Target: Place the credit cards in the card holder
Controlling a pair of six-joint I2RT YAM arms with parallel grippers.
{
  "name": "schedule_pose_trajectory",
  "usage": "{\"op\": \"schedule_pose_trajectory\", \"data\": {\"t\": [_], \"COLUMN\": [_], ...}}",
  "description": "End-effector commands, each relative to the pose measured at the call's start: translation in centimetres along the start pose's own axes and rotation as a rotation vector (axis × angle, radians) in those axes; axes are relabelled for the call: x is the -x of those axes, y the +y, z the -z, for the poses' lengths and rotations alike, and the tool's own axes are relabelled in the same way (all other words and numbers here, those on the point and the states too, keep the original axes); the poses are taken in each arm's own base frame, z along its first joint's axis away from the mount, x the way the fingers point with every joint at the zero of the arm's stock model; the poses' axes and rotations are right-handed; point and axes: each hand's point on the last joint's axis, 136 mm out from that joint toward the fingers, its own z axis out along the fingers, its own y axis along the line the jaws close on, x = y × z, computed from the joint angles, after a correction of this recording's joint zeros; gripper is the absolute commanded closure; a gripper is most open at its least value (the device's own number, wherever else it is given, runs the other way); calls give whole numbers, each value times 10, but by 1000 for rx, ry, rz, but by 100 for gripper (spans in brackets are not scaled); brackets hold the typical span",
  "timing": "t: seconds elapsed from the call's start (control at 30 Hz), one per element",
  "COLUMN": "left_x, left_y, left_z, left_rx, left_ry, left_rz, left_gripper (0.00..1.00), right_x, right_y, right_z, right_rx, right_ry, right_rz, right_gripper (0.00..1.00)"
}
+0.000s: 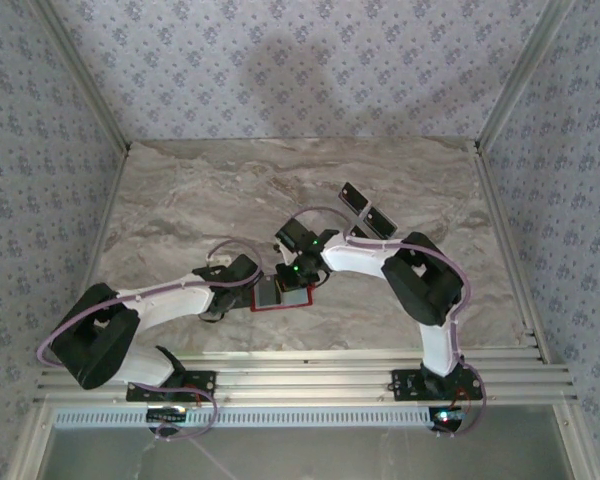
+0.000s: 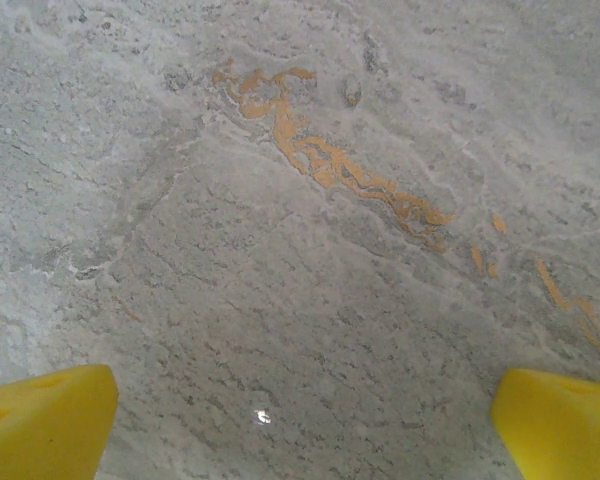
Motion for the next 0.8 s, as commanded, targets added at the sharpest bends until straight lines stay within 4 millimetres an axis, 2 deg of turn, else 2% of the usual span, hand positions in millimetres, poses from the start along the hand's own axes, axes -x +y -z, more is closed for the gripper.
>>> {"op": "schedule_pose_trajectory", "data": {"t": [0.0, 0.77], "left_x": [-6, -7], "left_y": [-12, -14], "left_z": [-8, -10], "left_rx": [-26, -30], "left_ry": [20, 23], "left_rz": [-15, -20], "left_gripper": [0, 0], "right_x": [-5, -8], "right_y": [1, 24], "right_z": [-6, -16], "right_rx": [7, 39], "right_ry": [33, 117], "right_rz": [16, 88], "right_gripper": [100, 100]}}
